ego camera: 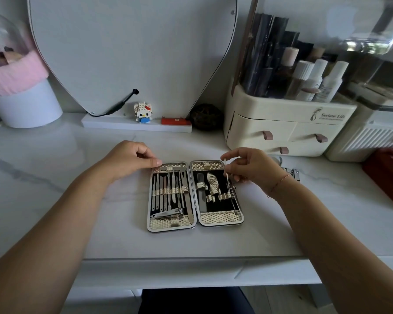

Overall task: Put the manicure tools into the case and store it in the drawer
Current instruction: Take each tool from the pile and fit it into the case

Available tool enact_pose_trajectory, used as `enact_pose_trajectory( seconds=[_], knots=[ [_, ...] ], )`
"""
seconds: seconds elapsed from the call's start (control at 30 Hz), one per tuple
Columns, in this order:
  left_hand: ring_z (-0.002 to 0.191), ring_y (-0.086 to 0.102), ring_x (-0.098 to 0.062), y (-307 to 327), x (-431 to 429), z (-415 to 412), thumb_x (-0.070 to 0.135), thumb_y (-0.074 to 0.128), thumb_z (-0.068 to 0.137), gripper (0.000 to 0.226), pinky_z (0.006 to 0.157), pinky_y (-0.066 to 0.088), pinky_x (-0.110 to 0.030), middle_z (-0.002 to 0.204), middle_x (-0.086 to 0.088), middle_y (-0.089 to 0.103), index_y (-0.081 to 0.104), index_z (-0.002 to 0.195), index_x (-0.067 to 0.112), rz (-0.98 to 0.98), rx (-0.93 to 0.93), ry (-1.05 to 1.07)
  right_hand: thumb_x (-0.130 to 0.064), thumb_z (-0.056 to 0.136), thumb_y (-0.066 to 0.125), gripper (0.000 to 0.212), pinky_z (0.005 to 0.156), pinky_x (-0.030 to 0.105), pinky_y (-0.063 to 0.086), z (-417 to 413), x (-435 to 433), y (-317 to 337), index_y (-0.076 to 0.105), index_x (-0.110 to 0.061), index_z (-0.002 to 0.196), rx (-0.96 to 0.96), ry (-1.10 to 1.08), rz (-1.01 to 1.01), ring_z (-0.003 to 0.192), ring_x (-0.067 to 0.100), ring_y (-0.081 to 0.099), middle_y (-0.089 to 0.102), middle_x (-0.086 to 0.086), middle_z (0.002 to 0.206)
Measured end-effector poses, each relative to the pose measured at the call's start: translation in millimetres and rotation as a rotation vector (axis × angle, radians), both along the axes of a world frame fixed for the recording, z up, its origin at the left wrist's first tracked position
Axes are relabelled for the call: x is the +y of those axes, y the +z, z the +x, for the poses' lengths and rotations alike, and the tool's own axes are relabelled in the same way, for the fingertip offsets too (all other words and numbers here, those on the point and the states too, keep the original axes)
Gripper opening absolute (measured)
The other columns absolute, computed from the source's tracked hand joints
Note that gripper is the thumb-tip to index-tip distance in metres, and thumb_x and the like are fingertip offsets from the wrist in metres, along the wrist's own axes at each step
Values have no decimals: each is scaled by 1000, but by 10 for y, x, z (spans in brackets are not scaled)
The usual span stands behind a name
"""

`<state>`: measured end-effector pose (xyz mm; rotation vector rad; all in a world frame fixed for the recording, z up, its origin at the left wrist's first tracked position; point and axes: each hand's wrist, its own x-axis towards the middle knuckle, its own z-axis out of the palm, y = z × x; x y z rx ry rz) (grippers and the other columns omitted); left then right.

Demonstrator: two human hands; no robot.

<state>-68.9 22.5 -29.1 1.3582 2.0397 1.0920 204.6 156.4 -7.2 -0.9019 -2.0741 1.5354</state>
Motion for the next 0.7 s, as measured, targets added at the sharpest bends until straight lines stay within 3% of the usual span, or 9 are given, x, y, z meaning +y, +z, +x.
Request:
enact_pose_trajectory(
  seconds=[0.2,0.33,0.43,0.6,0.7],
  knots=[
    [79,60,-11,3,-4,6,25,81,69,13,75,41,-23,82,1,71,73,74,15,-1,1,-2,3,81,64,19,48,16,42,9,-13,8,64,-10,95,-43,22,40,46,6,52,62,7,65],
    [81,61,-12,-6,0,-5,25,82,69,13,78,41,-25,82,1,71,74,74,16,-1,-11,-2,0,81,65,18,51,17,43,-1,-1,-18,65,-16,90,-72,25,86,50,8,52,62,2,65],
    [82,61,-13,-8,1,-8,25,82,69,14,79,42,-26,83,1,71,74,74,16,-2,-8,2,-7,80,68,13,60,22,43,-22,-8,-44,68,-16,88,-159,11,229,57,11,50,58,-1,64],
    [81,61,-13,-5,2,8,24,82,69,15,79,42,-25,84,-2,71,73,75,13,2,-3,11,-15,79,71,12,58,15,39,-27,-38,-37,72,-15,91,-239,30,361,48,-1,45,53,-10,57],
    [82,61,-14,0,1,10,23,81,69,15,80,42,-26,84,-2,71,73,76,13,4,-5,10,-14,77,72,12,63,22,44,-10,-41,-33,73,-17,89,-262,43,388,56,1,49,57,-8,62]
  ],
)
